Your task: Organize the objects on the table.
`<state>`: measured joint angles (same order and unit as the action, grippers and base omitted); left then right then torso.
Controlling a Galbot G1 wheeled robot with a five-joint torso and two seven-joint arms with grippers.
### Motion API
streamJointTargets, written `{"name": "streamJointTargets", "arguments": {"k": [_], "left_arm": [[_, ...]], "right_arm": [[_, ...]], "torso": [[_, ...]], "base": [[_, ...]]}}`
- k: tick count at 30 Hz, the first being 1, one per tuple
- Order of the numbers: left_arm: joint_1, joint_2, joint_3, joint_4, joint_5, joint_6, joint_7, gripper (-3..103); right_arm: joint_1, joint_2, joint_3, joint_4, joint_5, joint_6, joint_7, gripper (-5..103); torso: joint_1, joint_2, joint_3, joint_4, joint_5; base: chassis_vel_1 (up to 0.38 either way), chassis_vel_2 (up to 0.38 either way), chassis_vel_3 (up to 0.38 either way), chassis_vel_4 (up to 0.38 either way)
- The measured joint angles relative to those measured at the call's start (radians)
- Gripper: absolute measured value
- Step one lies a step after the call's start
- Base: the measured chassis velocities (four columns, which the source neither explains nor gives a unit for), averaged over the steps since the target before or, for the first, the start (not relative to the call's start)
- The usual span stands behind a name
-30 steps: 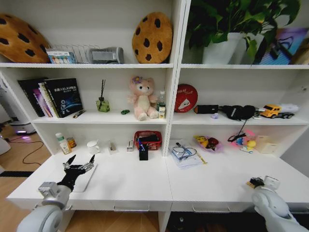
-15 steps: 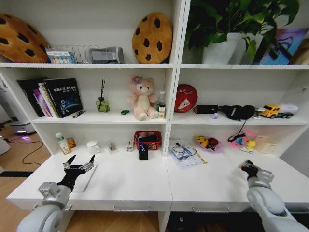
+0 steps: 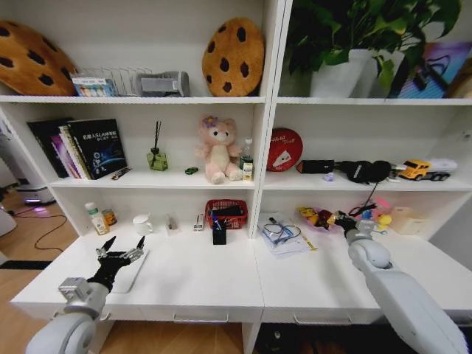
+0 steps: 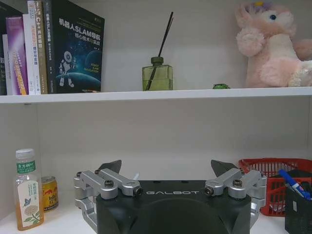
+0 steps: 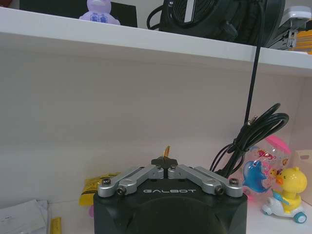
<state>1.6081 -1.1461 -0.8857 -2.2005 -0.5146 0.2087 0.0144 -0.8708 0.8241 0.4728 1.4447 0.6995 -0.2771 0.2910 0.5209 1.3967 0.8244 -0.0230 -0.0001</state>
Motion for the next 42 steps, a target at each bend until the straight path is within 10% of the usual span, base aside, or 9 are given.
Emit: {"name": "streamJointTargets", "arguments": {"k": [23,42], "left_arm": [[0.000,0.000,0.000,0.000,0.000,0.000,0.000,100],[0.000,0.000,0.000,0.000,0.000,0.000,0.000,100]], "right_arm": [[0.042,0.001,-0.029,-0.048,0.012,0.003,-0.073,0],[0.382,0.036,-0.339,-0.328,0.116,-0.004,-0.156,0]], "torso": [[0.000,0.000,0.000,-0.0005,0.0003],[0.000,0.000,0.000,-0.0001,-0.0001]], "base": [[-0.063,-0.058,0.062,0.065],[-0.009,-0.011,0.007,0.006]]}}
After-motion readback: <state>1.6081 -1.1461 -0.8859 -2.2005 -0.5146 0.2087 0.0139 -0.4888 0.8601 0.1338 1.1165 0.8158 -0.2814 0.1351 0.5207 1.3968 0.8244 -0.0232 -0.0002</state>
